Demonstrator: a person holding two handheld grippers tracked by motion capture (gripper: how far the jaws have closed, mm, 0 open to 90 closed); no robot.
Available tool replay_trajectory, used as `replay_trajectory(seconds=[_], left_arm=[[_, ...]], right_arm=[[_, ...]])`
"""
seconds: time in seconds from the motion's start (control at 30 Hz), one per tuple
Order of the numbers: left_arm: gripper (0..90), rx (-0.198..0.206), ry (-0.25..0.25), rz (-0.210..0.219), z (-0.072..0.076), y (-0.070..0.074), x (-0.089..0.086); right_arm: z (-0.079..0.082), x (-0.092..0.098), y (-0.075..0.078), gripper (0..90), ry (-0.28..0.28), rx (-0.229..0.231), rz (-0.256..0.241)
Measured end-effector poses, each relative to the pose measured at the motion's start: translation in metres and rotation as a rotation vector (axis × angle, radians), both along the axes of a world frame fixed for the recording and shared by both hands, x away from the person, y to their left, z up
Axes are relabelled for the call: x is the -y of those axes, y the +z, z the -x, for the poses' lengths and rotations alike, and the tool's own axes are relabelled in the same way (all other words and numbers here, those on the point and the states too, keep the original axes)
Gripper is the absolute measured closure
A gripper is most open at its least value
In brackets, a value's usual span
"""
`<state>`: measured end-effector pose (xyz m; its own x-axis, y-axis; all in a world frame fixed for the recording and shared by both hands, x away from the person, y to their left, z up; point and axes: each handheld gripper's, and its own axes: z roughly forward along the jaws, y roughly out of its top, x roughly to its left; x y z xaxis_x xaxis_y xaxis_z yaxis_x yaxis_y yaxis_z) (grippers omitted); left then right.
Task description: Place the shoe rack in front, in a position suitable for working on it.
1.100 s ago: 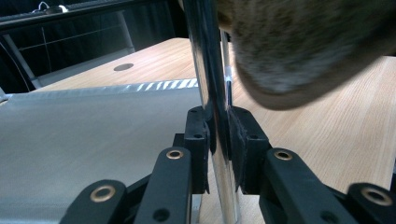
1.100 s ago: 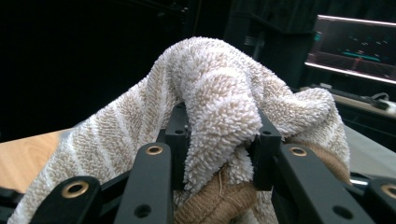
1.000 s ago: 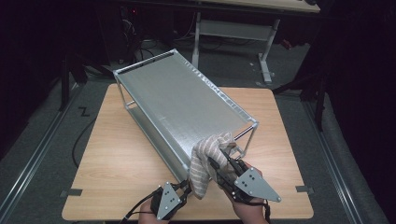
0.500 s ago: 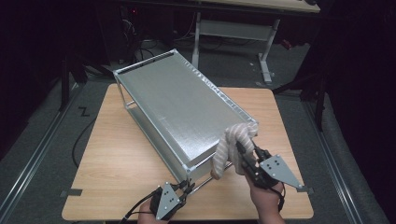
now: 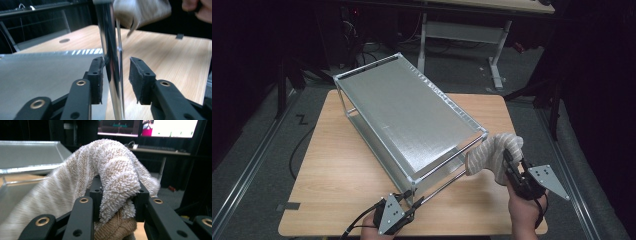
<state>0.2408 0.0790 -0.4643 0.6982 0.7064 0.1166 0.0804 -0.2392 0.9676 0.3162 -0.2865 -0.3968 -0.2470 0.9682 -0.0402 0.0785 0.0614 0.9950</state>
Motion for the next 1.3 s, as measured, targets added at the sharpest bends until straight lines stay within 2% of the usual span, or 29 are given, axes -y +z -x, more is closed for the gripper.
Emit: replay_trajectory(seconds=[0.1,0.2,0.23,0.4,0.47,0.63,0.7,0.8,1.0,1.1,1.13,1.17,1.2,1.3], left_arm=[[63.4,0.007,0.005,0.024,-0.002,0.003,0.002],[77.5,0.021,0.021,0.013,-0.003,0.005,0.004],[77.9,0.014,0.018,0.016,-0.004,0.006,0.004],[78.4,0.011,-0.008,-0.003,-0.003,0.007,0.003],[78.3,0.014,-0.010,-0.005,-0.002,0.007,0.002],[78.2,0.011,-0.024,-0.013,0.001,0.008,-0.001],[78.2,0.009,-0.032,-0.014,0.001,0.008,-0.002],[78.2,0.011,-0.047,-0.024,0.002,0.009,-0.003],[78.2,0.009,-0.082,-0.035,0.005,0.010,-0.007],[78.2,0.007,-0.092,-0.036,0.006,0.010,-0.008],[78.2,0.006,-0.094,-0.033,0.007,0.010,-0.008],[78.2,0.006,-0.095,-0.034,0.007,0.010,-0.008],[78.2,0.006,-0.095,-0.035,0.007,0.010,-0.008],[78.1,0.011,-0.091,-0.036,0.007,0.010,-0.010]], right_arm=[[0.000,0.002,-0.009,68.6,0.006,-0.035,0.011],[-0.002,-0.001,-0.018,68.5,0.023,-0.066,0.024],[-0.003,-0.004,-0.020,68.4,0.030,-0.076,0.031],[-0.006,-0.017,-0.019,66.9,0.065,-0.070,0.036],[-0.007,-0.021,-0.018,63.0,0.067,-0.060,0.039],[-0.018,-0.028,-0.022,51.0,0.056,-0.092,0.020],[-0.024,-0.031,-0.024,42.5,0.042,-0.121,0.025],[-0.032,-0.034,-0.027,33.4,0.060,-0.153,0.008],[-0.038,-0.045,-0.021,24.4,0.069,-0.111,0.033],[-0.047,-0.048,-0.026,28.5,0.105,-0.137,0.032],[-0.050,-0.050,-0.029,33.0,0.106,-0.147,0.040],[-0.054,-0.051,-0.032,44.6,0.118,-0.160,0.055],[-0.057,-0.053,-0.034,51.5,0.133,-0.170,0.061],[-0.059,-0.054,-0.034,61.0,0.149,-0.183,0.065]])
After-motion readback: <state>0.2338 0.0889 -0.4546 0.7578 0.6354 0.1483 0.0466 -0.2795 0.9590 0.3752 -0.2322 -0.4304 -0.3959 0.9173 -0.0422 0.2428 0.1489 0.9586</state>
